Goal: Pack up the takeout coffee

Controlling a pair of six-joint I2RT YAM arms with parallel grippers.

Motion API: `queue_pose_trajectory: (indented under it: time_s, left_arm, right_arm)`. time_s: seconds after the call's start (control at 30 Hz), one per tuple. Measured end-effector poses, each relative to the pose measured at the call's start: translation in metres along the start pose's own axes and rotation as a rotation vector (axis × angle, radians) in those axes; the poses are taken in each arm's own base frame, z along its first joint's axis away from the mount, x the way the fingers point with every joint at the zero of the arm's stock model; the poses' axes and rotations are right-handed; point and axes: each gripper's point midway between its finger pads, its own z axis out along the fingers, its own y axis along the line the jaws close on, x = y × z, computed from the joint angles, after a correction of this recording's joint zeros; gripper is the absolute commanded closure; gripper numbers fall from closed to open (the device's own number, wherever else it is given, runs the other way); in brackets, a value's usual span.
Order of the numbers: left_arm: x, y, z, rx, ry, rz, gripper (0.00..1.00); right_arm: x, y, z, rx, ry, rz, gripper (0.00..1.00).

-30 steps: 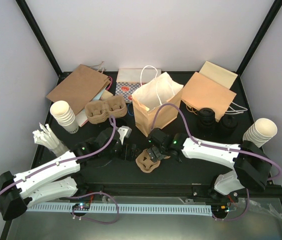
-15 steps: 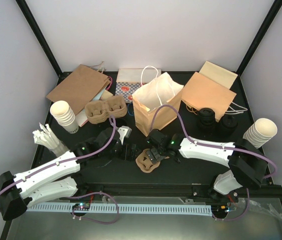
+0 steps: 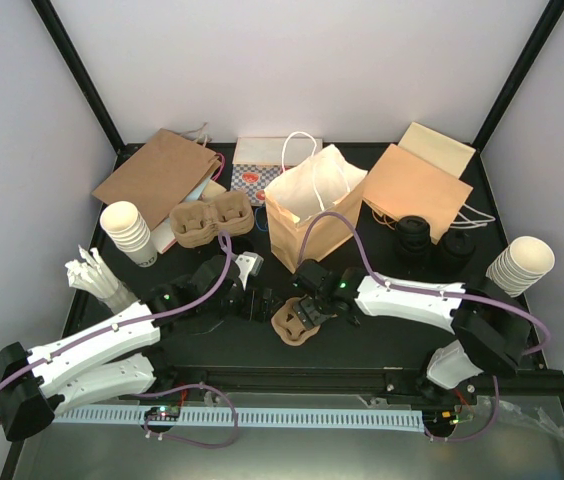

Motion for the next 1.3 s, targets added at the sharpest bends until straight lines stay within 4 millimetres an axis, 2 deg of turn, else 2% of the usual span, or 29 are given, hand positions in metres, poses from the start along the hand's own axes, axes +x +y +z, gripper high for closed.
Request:
queue_pose_trajectory:
  time_s: [0.17,0.5,0.8,1.1,1.3]
  left_arm:
    - [0.0,0.0,0.0,0.0,0.0,0.0,0.01]
    - [0.0,0.0,0.0,0.0,0.0,0.0,0.01]
    - [0.0,0.0,0.0,0.0,0.001,0.0,0.01]
    - [0.0,0.0,0.0,0.0,0.001,0.0,0.01]
    - [0.0,0.0,0.0,0.0,0.001,0.0,0.01]
  right_arm:
    - [0.007,0.001,0.01,0.001,0.04,-0.007,0.14]
    - [0.01,0.003,0.02,0.002,0.068,-0.044,0.27]
    - [0.008,0.009,0.025,-0.016,0.073,-0.066,0.48]
    - [0.008,0.01,0.024,-0.024,0.072,-0.065,0.56]
    - [0.004,0.01,0.014,-0.033,0.051,-0.061,0.56]
